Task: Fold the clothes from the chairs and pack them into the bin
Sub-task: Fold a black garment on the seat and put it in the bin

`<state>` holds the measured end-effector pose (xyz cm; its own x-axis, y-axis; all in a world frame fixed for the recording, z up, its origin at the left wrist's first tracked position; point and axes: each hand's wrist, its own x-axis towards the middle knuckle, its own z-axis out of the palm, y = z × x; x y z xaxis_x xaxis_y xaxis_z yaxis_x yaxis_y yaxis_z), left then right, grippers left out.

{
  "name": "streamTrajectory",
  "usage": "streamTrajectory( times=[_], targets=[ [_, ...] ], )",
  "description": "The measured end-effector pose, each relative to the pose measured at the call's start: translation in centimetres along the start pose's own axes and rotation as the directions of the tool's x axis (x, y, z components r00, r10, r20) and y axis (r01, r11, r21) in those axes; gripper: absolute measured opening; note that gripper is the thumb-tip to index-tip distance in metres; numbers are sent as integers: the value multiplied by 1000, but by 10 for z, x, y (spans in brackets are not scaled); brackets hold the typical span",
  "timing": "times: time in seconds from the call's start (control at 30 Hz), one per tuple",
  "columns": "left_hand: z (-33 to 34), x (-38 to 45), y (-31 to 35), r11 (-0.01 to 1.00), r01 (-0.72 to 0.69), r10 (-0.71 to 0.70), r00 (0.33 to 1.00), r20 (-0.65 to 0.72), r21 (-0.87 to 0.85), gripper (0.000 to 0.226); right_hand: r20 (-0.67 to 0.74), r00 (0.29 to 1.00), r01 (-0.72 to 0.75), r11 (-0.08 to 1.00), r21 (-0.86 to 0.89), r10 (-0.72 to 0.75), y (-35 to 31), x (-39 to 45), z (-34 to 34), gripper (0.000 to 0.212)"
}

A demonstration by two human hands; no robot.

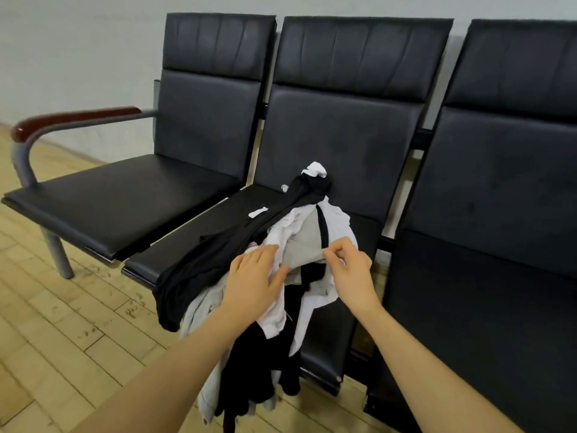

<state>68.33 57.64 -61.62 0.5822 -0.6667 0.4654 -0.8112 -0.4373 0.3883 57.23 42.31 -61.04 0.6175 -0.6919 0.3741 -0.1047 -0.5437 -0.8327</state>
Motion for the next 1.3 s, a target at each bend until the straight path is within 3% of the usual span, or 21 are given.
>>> streamTrajectory(
  times=[0.17,0.23,0.33,0.47,0.6,0.67,0.77,0.87,0.93,1.03,1.17,1.3],
  targets=[
    [2,5,18,998,-59,59,996,66,10,69,-69,997,17,1000,21,-15,-8,-3,-33,36],
    [5,6,23,990,-137,138,990,-34,32,53,-79,996,29,1000,-11,-30,-10,-4,-46,34],
    [6,2,26,980,-199,194,969,-150,-20,36,39,999,-8,985,-170,15,-4,-9,-59,27],
    [9,-6,18,955,-258,234,959,-162,-149,37,124,984,-82,938,-336,131,7,-17,-49,20],
    [2,-4,10,948,-44,19,996,-83,-314,52,151,986,-29,967,-253,68,-4,-6,-12,17],
    [0,5,3,980,44,-63,993,-96,-197,52,152,988,-8,976,-218,42,-13,7,7,13],
    [5,25,-18,982,186,-186,979,-83,-17,33,145,989,59,981,-182,-33,-30,32,34,13],
    [12,39,-41,947,299,-298,954,-20,122,41,238,971,101,953,-285,-32,-40,56,59,22],
    [19,44,-52,927,355,-361,932,25,118,45,317,947,76,933,-352,42,-34,63,72,28],
    [26,46,-64,902,432,-431,902,38,-25,36,303,950,36,933,-358,79,-13,53,78,34],
    [24,43,-63,937,323,-342,927,-152,-134,20,265,962,2,967,-256,68,-8,41,75,36],
    [1,46,-44,990,36,-84,933,-349,-139,24,217,976,55,985,-163,-18,-22,43,64,41]
  ],
)
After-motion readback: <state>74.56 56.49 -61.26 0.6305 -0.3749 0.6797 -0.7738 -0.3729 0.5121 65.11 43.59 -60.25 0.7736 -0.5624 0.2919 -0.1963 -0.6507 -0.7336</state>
